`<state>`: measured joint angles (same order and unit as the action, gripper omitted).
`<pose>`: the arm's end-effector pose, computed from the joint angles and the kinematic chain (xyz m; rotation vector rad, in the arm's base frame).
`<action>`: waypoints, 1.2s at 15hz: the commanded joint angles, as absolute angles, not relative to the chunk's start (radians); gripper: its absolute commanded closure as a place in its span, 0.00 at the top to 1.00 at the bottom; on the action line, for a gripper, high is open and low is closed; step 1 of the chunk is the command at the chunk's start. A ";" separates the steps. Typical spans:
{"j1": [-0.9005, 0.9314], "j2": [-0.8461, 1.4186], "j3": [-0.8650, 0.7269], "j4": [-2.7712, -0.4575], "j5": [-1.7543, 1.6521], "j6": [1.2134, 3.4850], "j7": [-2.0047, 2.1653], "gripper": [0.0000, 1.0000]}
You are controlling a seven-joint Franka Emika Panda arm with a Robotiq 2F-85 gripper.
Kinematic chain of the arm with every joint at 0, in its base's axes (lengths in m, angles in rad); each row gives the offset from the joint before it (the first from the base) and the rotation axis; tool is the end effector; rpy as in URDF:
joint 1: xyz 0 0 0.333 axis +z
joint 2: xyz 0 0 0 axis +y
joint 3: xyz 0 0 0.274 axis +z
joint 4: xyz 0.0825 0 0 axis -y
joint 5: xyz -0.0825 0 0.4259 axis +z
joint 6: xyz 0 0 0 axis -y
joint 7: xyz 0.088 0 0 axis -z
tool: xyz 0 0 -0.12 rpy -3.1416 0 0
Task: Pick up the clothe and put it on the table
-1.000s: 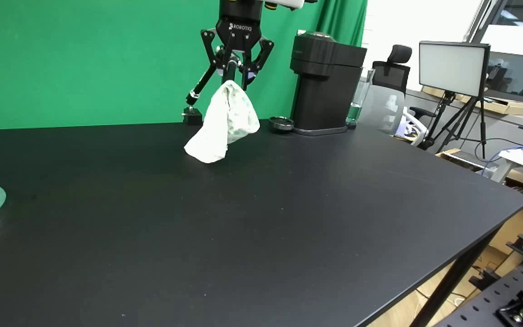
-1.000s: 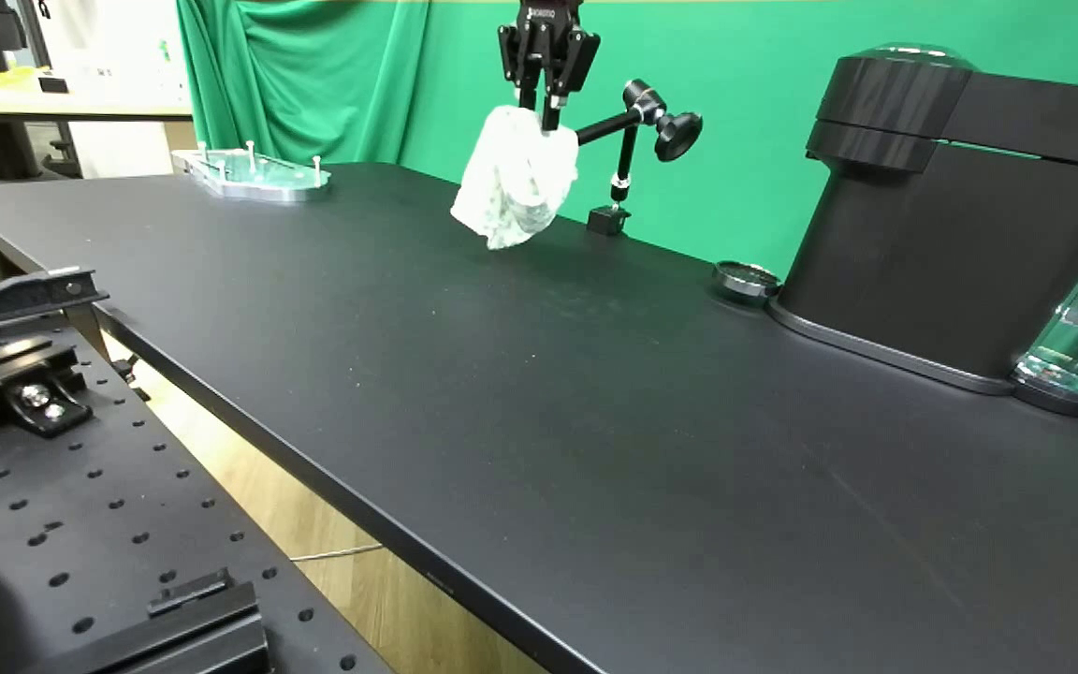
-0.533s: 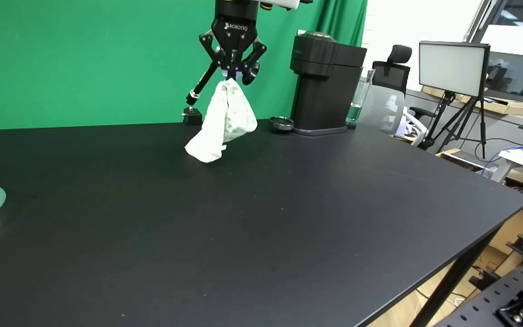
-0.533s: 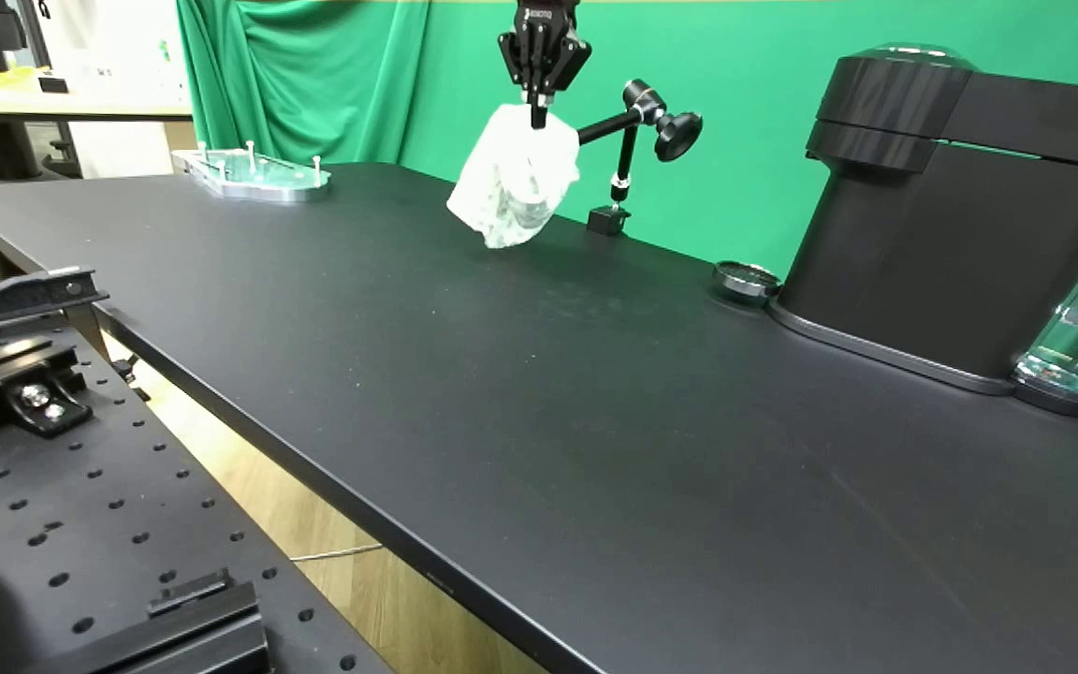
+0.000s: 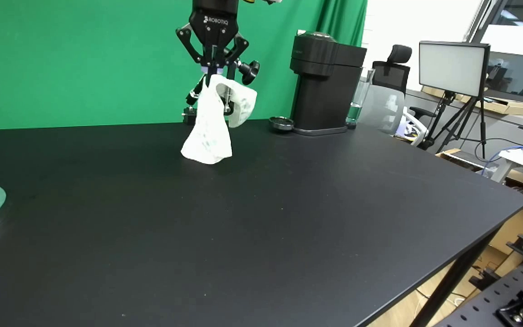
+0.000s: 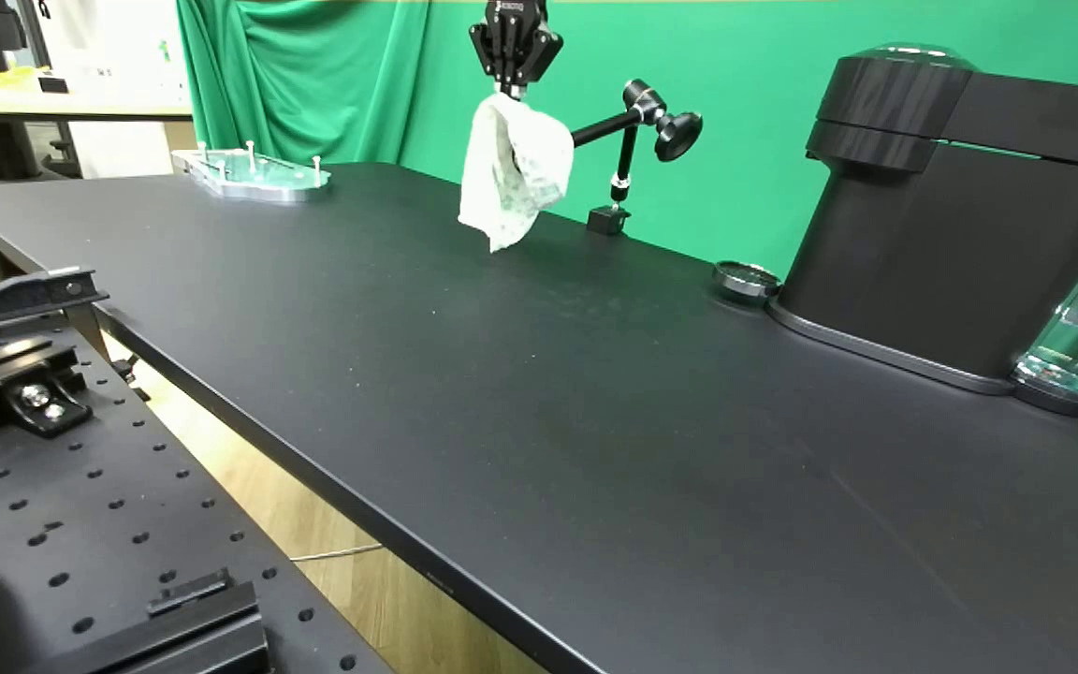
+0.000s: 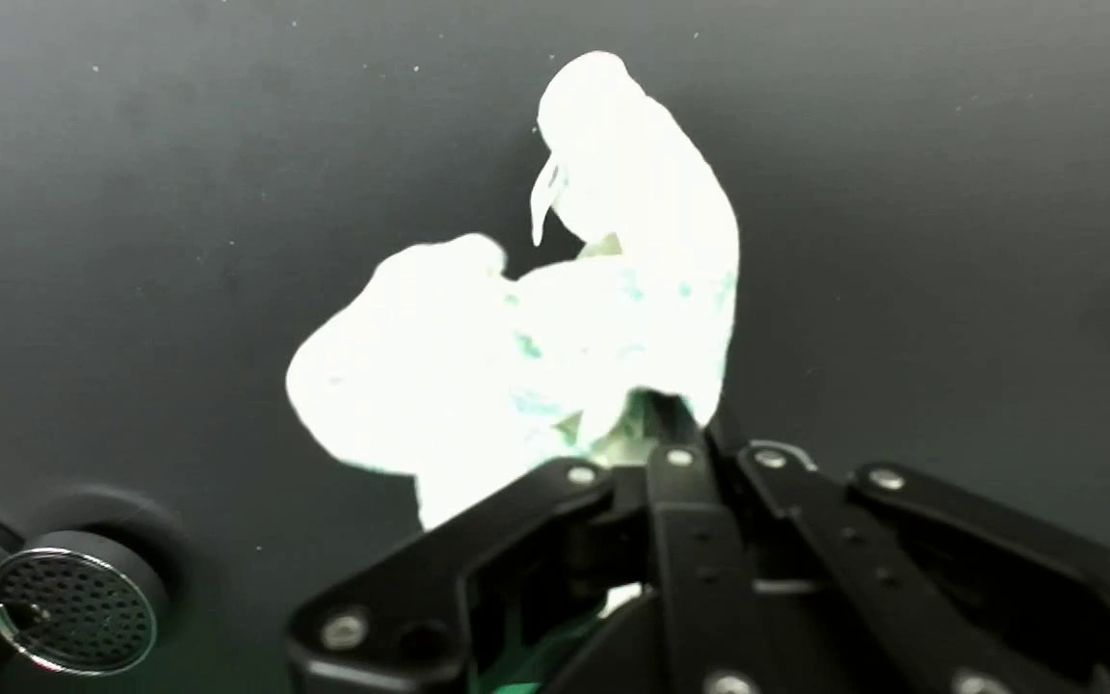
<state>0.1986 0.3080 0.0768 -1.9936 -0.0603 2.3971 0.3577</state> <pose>0.6095 0.1712 0.2358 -3.1258 0.0698 -0.1536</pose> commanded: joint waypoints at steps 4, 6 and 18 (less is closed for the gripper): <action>0.239 0.284 0.144 -2.018 -0.049 2.357 0.245 0.01; 0.246 0.287 0.159 -2.023 -0.045 2.344 0.219 0.01; 0.256 0.302 0.211 -2.080 -0.020 2.258 0.105 0.29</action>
<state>0.2581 0.3134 0.2084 -2.0694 -0.0370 2.2821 0.1258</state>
